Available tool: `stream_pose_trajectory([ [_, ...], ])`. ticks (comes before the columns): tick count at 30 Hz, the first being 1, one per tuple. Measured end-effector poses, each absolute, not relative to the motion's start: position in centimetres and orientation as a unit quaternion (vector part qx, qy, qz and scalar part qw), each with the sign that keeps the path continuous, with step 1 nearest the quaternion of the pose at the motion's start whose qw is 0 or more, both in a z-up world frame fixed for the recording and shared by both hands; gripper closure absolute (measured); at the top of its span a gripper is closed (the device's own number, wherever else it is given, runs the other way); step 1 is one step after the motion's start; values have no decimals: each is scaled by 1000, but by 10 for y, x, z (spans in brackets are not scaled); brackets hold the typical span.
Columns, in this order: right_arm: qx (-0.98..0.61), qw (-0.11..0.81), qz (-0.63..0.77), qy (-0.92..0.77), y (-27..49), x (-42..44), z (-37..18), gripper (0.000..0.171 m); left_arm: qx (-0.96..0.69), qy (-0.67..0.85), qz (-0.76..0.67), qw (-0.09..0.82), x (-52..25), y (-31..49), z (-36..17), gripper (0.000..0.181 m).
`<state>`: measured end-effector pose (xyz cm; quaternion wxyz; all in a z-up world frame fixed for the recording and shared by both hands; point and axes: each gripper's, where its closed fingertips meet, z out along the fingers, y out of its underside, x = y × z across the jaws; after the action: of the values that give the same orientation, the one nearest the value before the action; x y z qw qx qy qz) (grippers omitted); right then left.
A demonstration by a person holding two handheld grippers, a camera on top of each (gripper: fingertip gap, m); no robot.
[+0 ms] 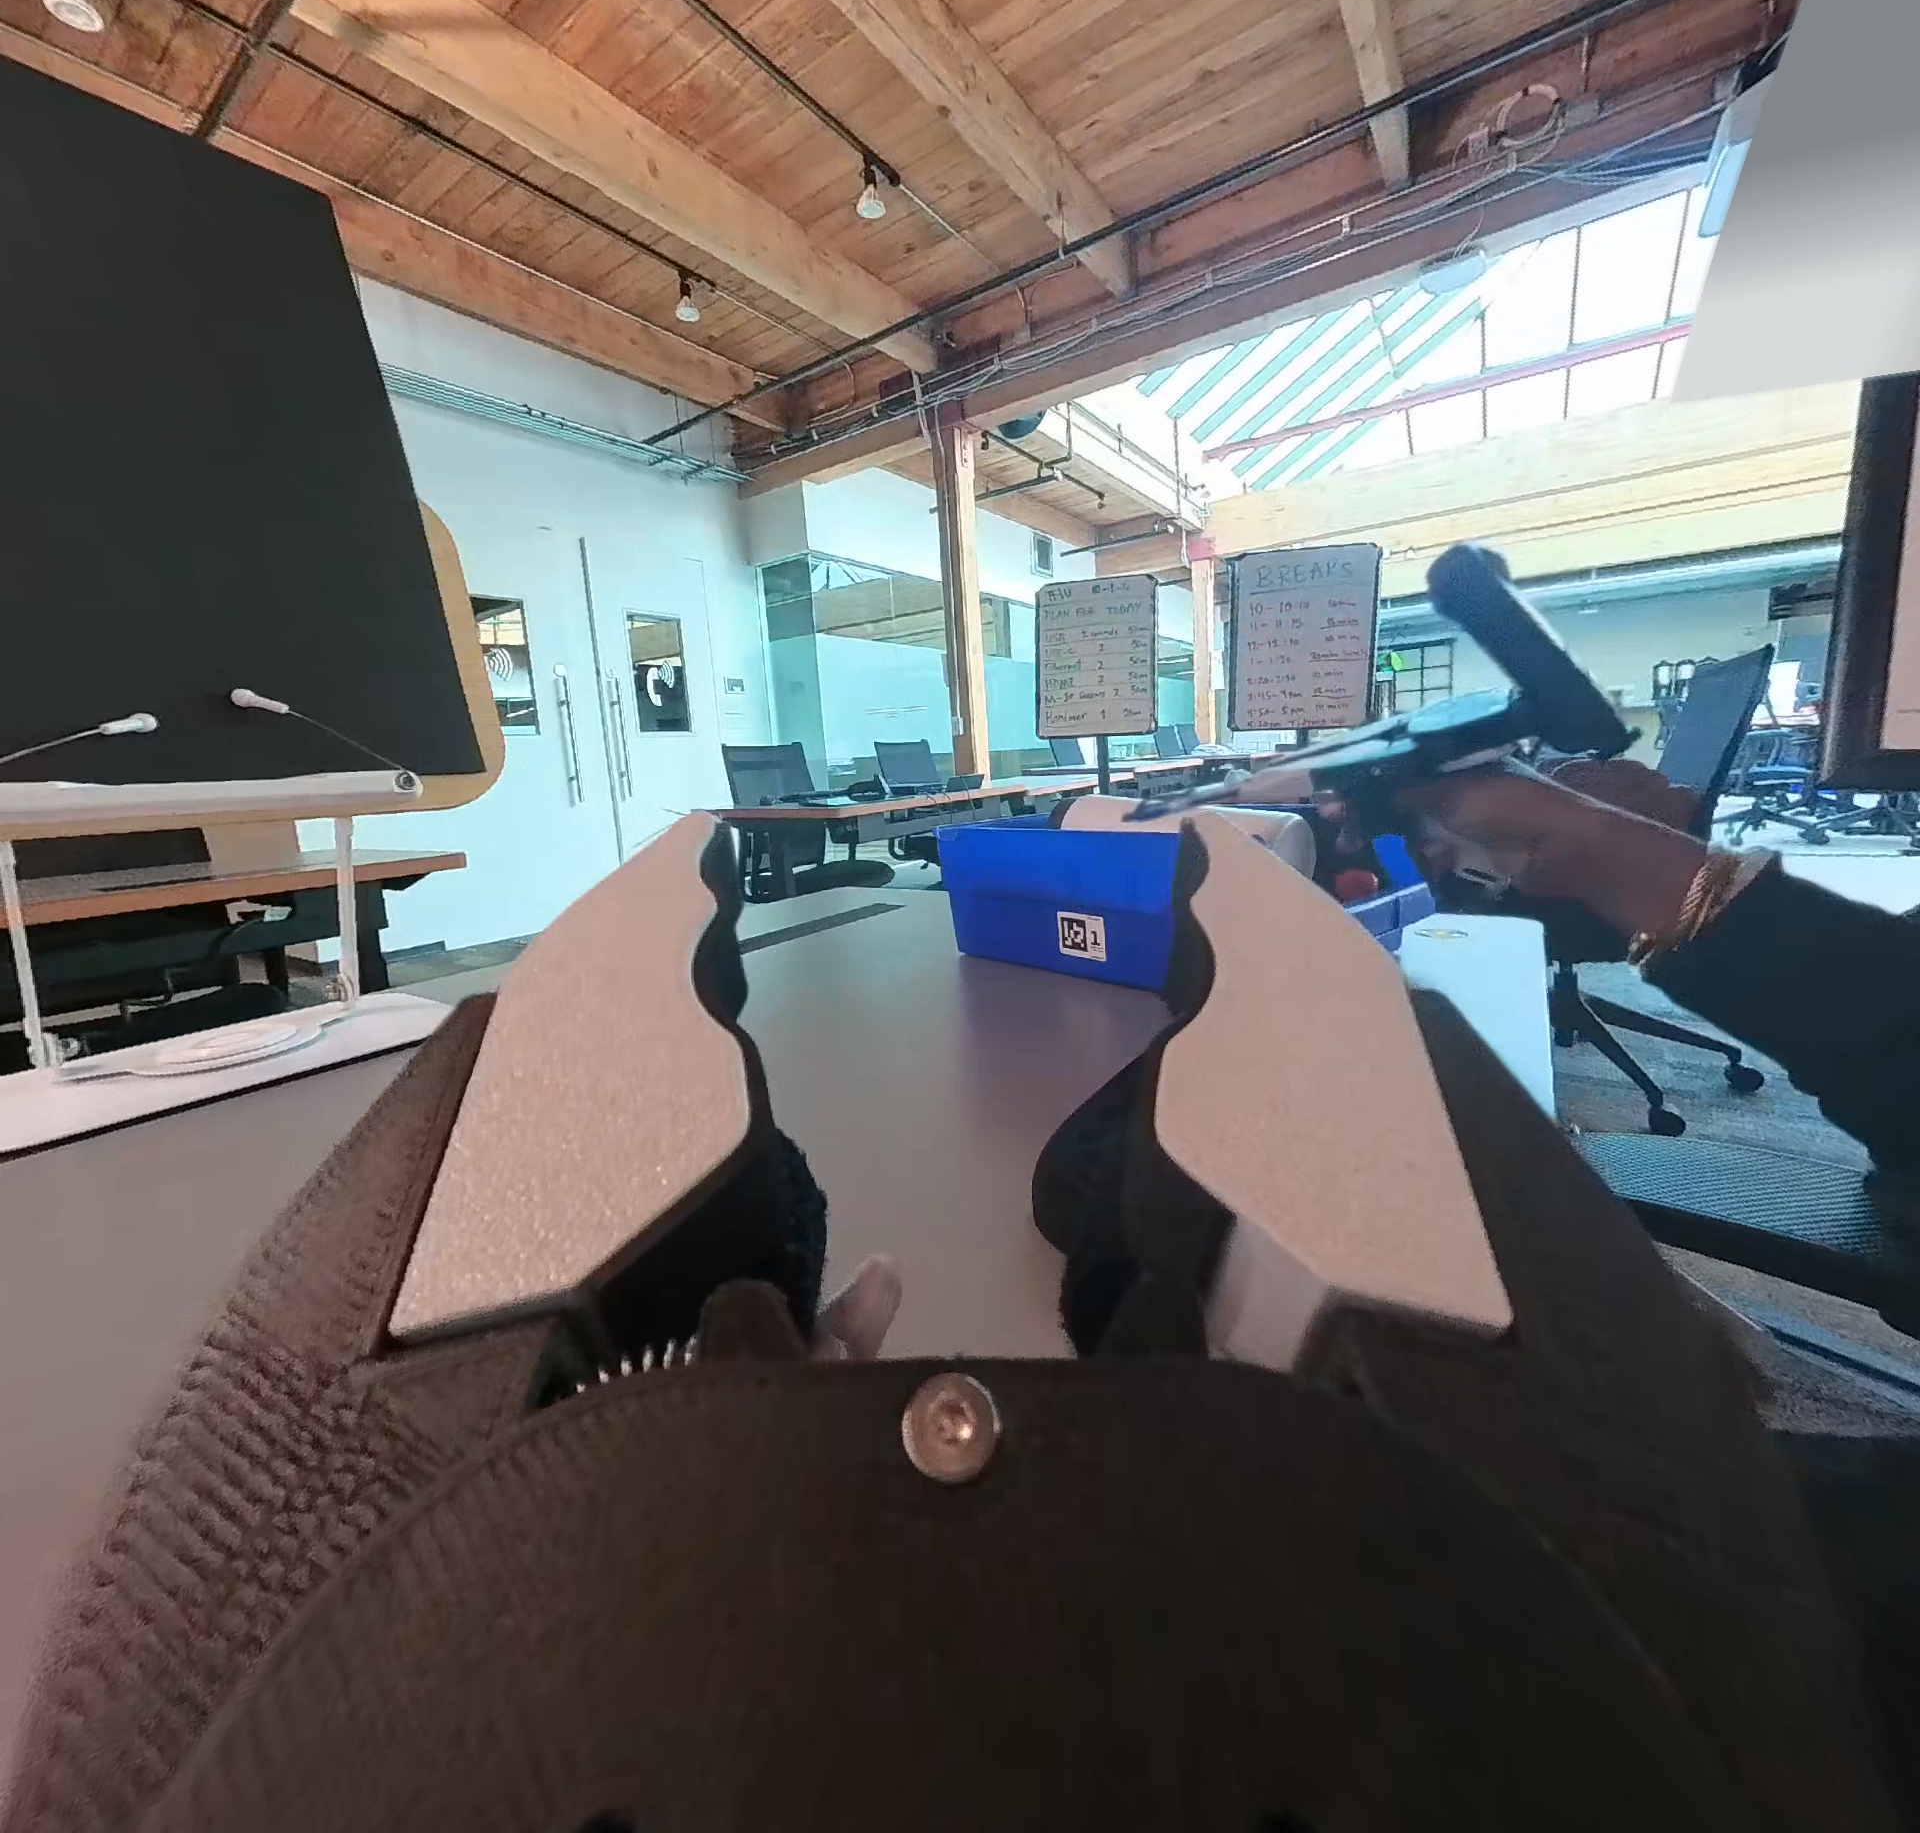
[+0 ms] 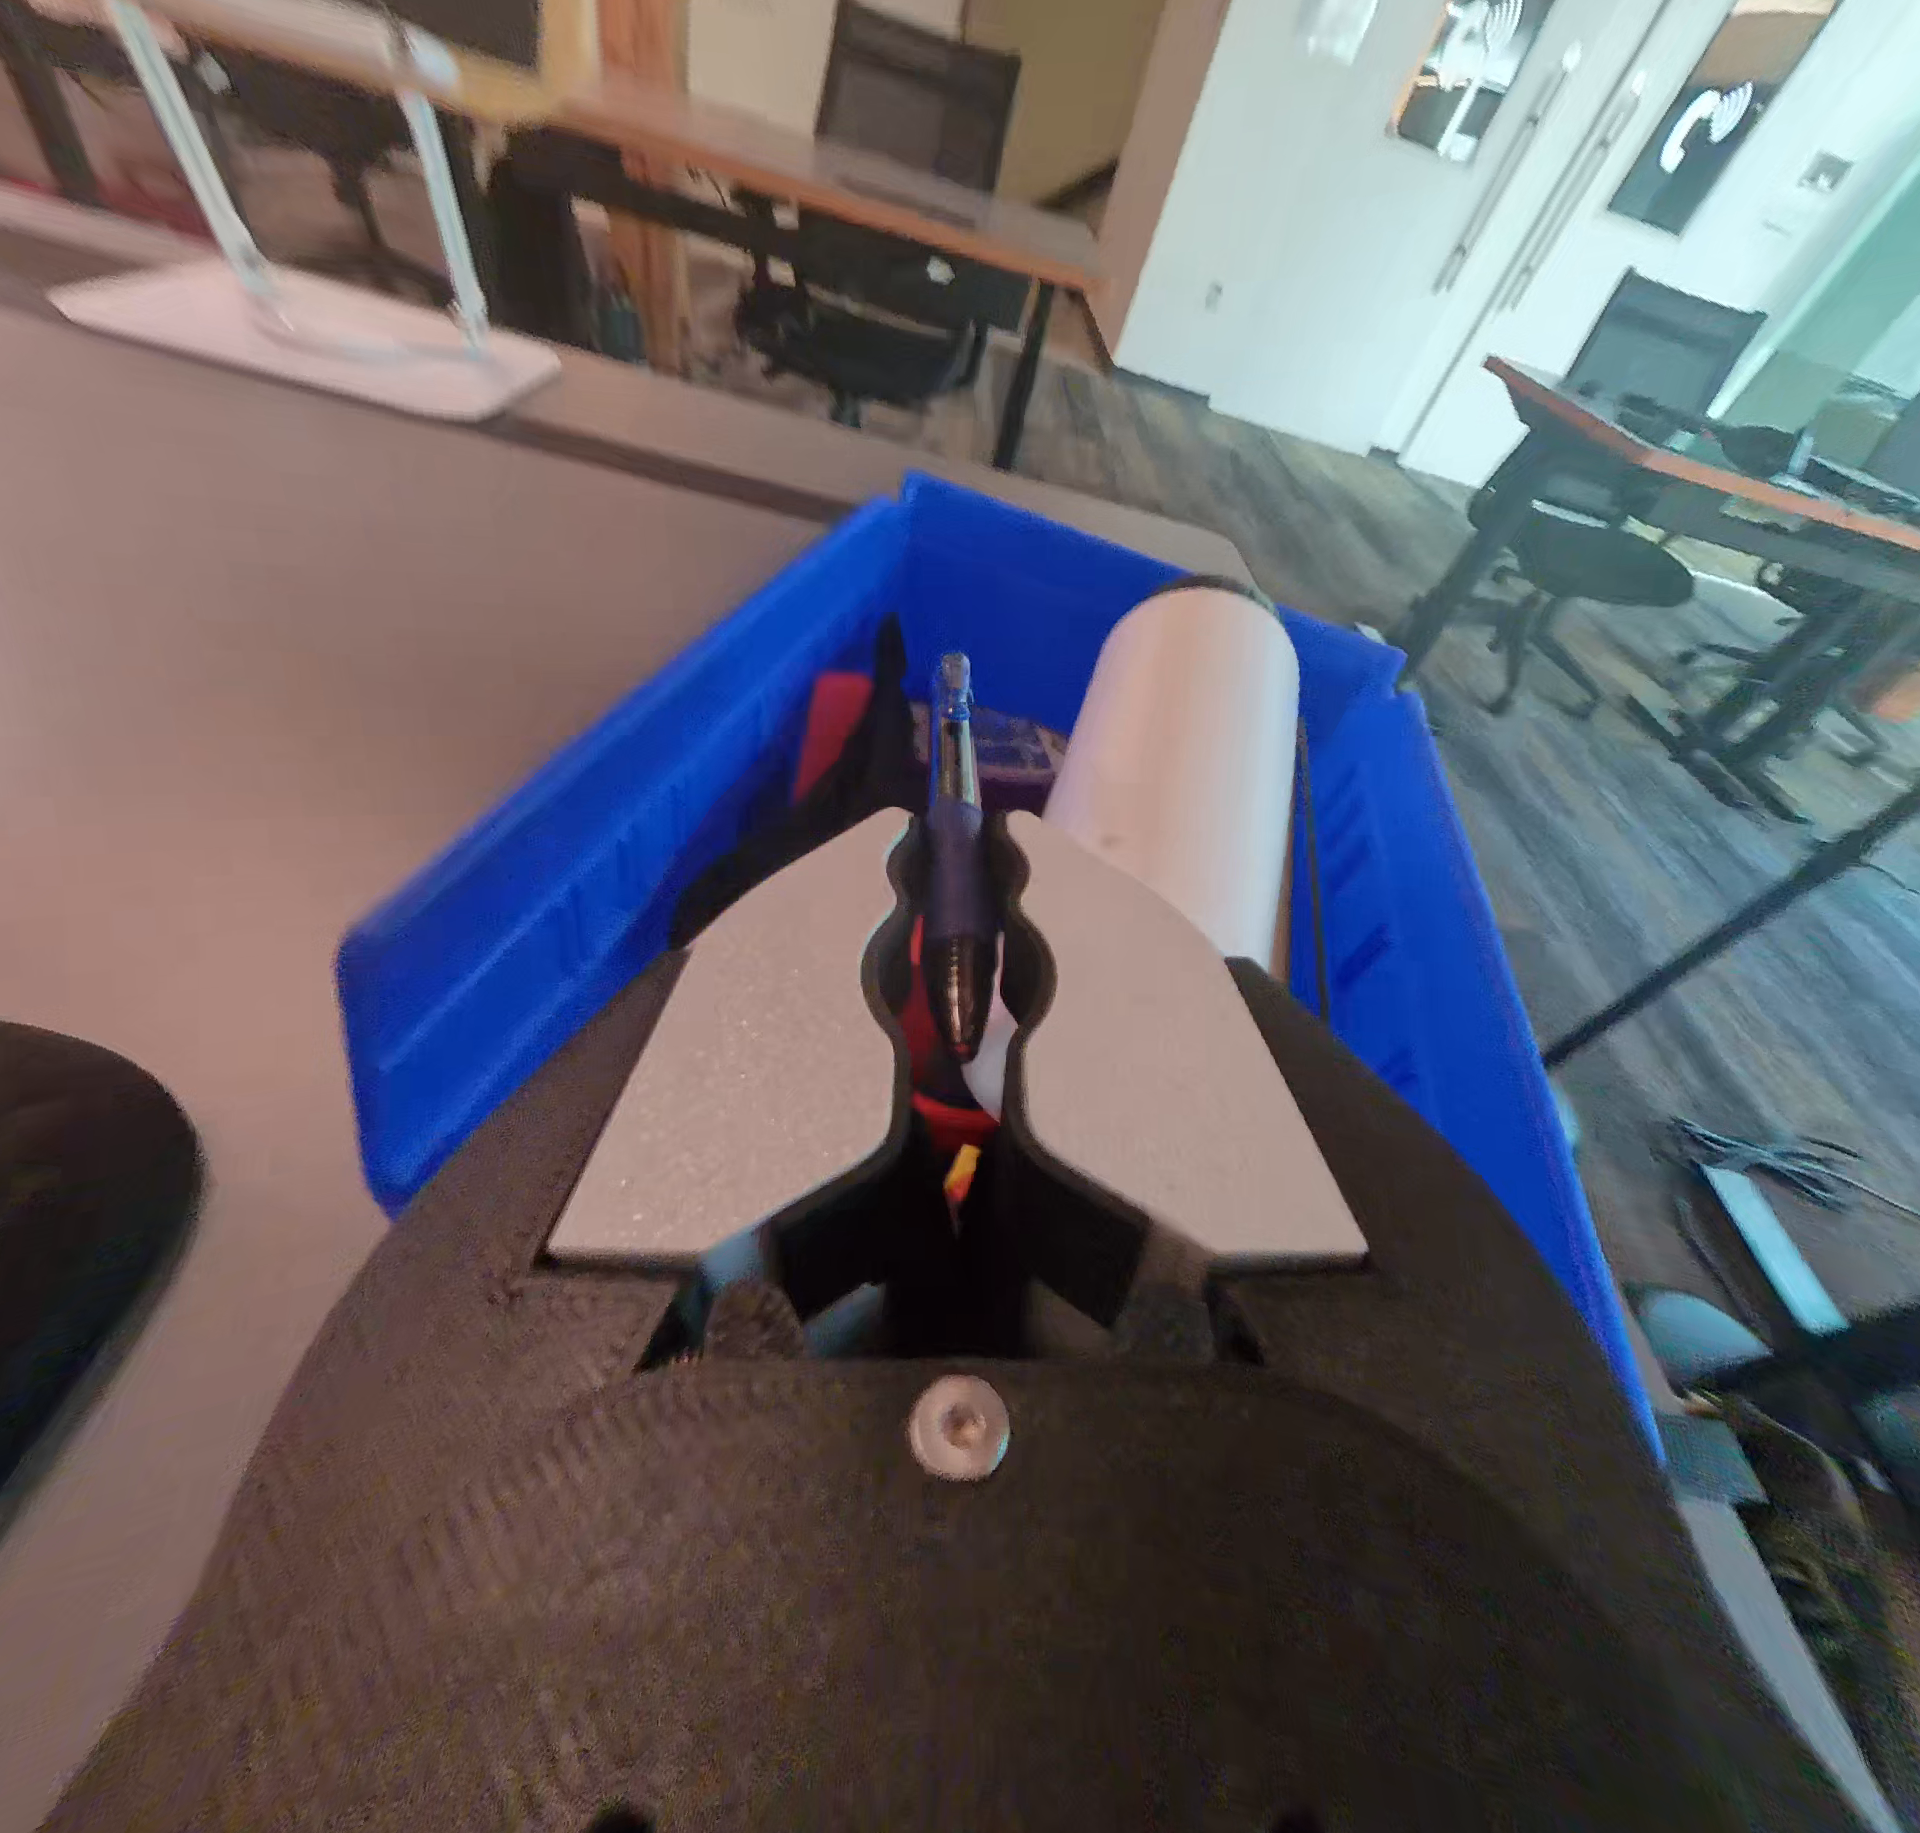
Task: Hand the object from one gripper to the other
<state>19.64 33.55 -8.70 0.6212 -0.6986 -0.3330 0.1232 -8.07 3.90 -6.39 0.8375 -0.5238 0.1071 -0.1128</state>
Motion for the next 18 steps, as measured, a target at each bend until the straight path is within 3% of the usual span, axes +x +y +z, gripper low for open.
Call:
stream_pose_trajectory([
  [10, -730, 555, -70, -394, 346, 206, -125, 159, -539, 127, -106, 826, -74, 42, -70, 102],
  [18, -734, 520, -114, -421, 345, 203, -140, 158, -543, 138, -104, 822, -71, 43, -72, 102],
])
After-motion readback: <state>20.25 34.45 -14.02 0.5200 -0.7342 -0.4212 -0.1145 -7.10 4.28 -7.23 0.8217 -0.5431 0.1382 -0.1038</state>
